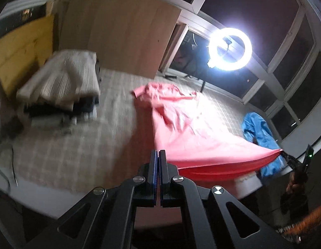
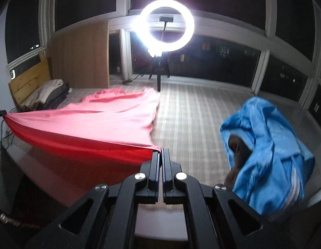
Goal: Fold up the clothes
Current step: 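Lift the pink shirt hem with both grippers and raise it up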
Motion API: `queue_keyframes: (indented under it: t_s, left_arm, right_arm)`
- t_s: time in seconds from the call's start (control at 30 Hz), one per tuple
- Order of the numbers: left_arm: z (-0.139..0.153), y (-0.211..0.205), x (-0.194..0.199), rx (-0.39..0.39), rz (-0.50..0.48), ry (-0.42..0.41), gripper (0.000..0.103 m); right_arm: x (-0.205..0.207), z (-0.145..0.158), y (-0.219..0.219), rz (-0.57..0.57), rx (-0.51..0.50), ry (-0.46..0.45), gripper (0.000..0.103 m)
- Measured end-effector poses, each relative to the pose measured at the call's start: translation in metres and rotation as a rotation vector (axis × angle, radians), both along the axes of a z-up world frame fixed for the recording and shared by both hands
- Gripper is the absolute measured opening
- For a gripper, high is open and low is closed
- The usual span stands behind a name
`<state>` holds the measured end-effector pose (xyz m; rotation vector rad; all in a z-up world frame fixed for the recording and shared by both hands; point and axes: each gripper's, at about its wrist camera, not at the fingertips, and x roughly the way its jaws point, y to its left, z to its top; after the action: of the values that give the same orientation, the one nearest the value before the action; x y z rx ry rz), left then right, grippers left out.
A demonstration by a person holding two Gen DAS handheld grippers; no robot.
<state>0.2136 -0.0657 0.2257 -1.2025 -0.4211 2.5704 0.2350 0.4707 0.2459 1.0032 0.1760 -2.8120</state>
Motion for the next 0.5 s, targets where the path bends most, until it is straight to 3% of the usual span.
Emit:
queue_keyframes:
  t_s: [0.13,0.2,0.27,0.4,0.43,0.5]
  left_arm:
    - [0.011,-0.005,-0.103,0.027,-0.001,0.018,0.0]
    - [0.033,-0.005,-0.156,0.011,0.004,0.043,0.0]
    - [0.097,-0.002,-0.201,-0.002,0.025,0.14,0.0]
    - [0.226,0.0,-0.189,-0.027,0.018,0.397,0.0]
    - [0.245,0.0,-0.179,-0.038,0.009,0.435,0.0]
    - [0.275,-0.001,-0.152,-0.071,-0.012,0.501,0.0]
  right_arm:
    - [-0.08,0.01,-0.023,-0.016,0.122,0.052,0.001]
    - [-0.135,0.05,-0.039,-0.033,0.197,0.117,0.001]
    - [-0.174,0.094,-0.056,-0.056,0.27,0.194,0.001]
    - [-0.181,0.231,-0.066,-0.102,0.293,0.416,0.001]
    - [-0.173,0.259,-0.064,-0.109,0.285,0.46,0.001]
    - [-0.153,0.286,-0.06,-0.112,0.296,0.511,0.001]
